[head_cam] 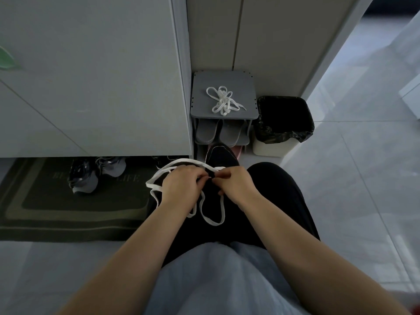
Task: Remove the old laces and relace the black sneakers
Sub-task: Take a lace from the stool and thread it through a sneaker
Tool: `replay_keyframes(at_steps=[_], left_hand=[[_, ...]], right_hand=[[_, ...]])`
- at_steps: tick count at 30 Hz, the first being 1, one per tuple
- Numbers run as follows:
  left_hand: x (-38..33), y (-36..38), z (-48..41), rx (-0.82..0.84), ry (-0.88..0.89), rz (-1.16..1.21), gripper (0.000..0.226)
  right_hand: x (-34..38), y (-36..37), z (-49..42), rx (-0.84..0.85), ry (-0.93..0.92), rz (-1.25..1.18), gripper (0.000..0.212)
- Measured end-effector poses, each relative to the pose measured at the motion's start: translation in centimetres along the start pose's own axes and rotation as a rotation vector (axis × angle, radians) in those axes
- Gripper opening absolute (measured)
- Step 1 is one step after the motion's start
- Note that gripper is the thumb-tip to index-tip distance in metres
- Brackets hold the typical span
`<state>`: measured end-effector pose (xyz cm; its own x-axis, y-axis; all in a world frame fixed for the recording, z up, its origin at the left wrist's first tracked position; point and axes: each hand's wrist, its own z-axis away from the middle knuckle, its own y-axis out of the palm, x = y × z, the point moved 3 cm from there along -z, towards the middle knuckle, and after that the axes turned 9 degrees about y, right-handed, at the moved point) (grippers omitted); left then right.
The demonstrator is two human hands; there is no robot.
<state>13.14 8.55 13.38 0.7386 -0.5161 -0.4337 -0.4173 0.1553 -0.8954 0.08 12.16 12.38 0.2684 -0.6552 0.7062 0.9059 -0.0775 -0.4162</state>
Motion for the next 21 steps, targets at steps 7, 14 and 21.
replay_keyframes(at_steps=[7, 14, 21], left_hand=[[-0.1, 0.3, 0.3, -0.056, 0.055, 0.013, 0.014], [-0.3, 0.6, -0.3, -0.025, 0.093, -0.039, 0.014], [-0.5, 0.7, -0.6, 0.090, 0.076, -0.047, 0.026]], right_hand=[[-0.5, 0.1, -0.1, 0.001, -0.024, -0.033, 0.021], [-0.5, 0.3, 0.1, 0.015, -0.041, -0.007, 0.021], [0.3, -0.5, 0.0, -0.078, -0.104, 0.151, 0.013]])
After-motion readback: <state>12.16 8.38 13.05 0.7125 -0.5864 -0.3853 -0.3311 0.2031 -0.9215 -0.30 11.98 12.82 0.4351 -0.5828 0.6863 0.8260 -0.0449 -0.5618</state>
